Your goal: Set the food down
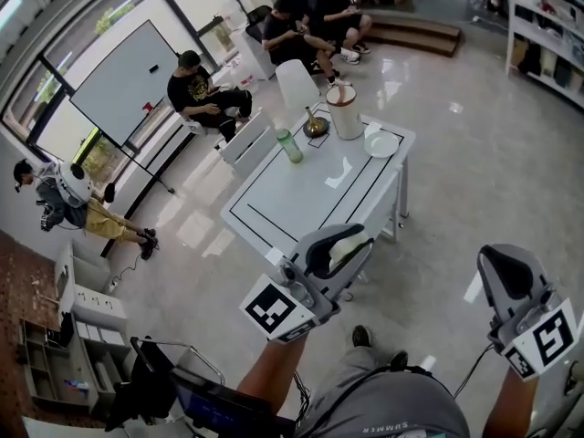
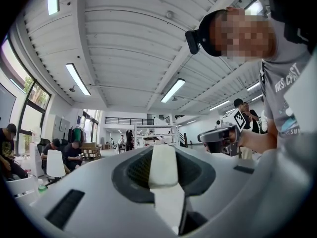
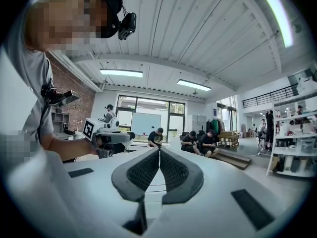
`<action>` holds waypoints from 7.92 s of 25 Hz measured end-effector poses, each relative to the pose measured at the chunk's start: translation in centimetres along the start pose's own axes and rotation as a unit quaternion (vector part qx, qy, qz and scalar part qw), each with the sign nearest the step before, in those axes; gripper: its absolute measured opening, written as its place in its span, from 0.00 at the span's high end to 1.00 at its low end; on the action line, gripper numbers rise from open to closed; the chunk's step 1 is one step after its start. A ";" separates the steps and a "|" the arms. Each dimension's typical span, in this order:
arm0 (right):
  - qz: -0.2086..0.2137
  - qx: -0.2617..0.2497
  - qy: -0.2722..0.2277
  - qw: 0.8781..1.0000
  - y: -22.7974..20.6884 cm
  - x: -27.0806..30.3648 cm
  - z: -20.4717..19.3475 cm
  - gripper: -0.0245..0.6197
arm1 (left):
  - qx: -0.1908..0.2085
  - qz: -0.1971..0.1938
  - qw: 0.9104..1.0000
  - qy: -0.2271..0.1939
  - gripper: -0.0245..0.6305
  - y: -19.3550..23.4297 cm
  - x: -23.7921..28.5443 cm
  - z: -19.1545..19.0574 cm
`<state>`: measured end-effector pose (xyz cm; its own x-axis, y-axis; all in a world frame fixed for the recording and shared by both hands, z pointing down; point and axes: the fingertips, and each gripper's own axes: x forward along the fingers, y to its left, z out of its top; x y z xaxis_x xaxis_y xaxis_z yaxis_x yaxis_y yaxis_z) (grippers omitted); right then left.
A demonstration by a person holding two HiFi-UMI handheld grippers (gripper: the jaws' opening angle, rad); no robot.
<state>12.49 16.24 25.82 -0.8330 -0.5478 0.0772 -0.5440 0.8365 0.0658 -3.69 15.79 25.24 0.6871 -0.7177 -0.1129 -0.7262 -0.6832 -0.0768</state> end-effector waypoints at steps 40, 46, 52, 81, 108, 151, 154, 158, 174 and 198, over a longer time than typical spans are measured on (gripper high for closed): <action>0.006 -0.005 0.036 0.999 -18.1 15.0 -1.4 0.95 | -0.014 0.029 0.999 -0.006 0.81 18.6 15.3 -5.0; 0.018 0.006 0.035 0.999 -21.9 14.8 -2.3 0.95 | -0.018 0.035 0.999 0.009 0.81 18.4 18.9 -6.4; 0.021 0.025 0.045 0.998 -24.4 17.5 -4.2 0.95 | -0.022 0.033 0.999 0.029 0.81 21.2 21.0 -8.4; -0.042 0.042 0.090 0.994 -26.6 29.2 -6.5 0.95 | -0.041 0.005 0.995 0.095 0.81 37.0 23.9 -17.7; -0.031 0.083 0.146 0.985 -33.8 30.0 -12.0 0.95 | -0.076 0.039 0.961 0.264 0.81 43.6 31.2 -36.1; -0.035 0.121 0.204 0.971 -40.2 29.4 -18.1 0.95 | 0.063 -0.008 0.862 0.502 0.81 46.5 33.8 -54.2; -0.034 0.123 0.207 0.970 -40.3 29.5 -18.5 0.95 | 0.092 -0.011 0.853 0.513 0.81 46.6 33.7 -55.0; -0.033 0.125 0.212 0.969 -40.5 29.6 -19.1 0.95 | 0.141 -0.012 0.842 0.521 0.81 46.9 33.6 -55.7; -0.021 0.131 0.227 0.965 -40.6 30.6 -20.1 0.95 | 0.291 -0.028 0.803 0.519 0.81 47.1 33.8 -56.6; -0.014 0.139 0.235 0.962 -39.9 30.7 -20.8 0.95 | 0.399 -0.071 0.743 0.533 0.81 45.8 33.1 -57.5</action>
<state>10.69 -34.26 46.29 -0.7152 -0.4610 0.5252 -0.6261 0.7567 -0.1884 -12.92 -47.03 74.94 0.0760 -0.6354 0.7685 -0.1341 -0.7702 -0.6236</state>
